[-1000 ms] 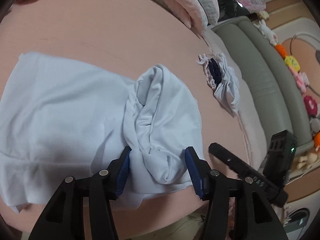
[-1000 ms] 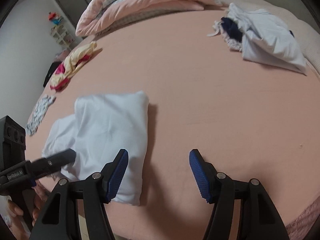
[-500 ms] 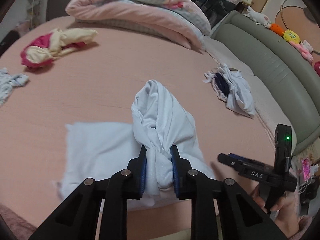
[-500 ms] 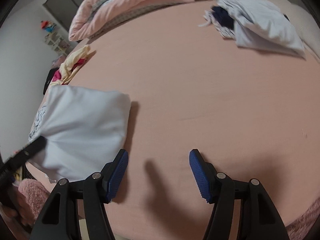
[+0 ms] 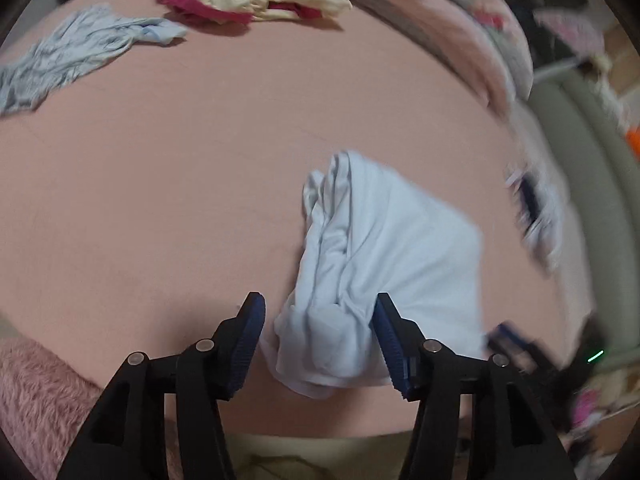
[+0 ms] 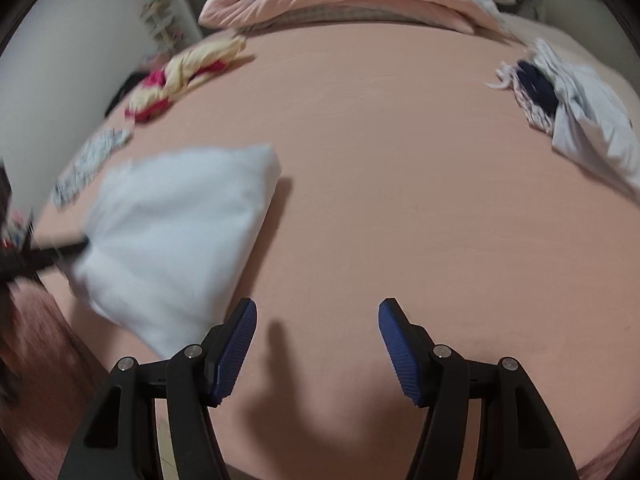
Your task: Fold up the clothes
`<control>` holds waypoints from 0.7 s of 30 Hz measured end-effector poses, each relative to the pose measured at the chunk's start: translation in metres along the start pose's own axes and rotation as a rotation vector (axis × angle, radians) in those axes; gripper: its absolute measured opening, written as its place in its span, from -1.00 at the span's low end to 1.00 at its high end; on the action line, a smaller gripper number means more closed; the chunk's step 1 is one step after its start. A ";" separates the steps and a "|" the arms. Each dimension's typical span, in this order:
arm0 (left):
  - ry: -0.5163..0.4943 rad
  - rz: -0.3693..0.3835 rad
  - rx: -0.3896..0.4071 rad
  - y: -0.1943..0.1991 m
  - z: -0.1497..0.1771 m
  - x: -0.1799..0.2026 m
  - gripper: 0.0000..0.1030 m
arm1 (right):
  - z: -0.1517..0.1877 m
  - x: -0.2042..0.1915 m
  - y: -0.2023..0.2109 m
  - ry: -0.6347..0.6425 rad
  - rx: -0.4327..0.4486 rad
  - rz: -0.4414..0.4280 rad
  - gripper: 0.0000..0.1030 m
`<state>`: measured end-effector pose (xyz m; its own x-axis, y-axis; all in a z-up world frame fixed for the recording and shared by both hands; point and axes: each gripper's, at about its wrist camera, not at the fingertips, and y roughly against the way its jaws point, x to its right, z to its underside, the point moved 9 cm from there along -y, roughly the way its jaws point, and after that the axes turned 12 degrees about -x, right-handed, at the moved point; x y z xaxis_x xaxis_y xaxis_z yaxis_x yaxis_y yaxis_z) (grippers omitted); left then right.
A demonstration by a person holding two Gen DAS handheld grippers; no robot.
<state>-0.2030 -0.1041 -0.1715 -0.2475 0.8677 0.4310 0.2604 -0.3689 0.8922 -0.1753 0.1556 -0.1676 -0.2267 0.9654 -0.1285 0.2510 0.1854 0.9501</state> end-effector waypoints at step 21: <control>-0.544 -0.373 0.021 -0.021 0.009 0.039 -0.22 | -0.015 -0.046 -0.022 0.093 -0.057 -0.072 0.42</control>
<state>-0.2094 -0.0593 -0.1748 0.1812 0.9826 -0.0409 0.2680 -0.0093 0.9634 -0.1845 0.1042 -0.1787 -0.3295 0.9283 -0.1724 0.1775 0.2403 0.9543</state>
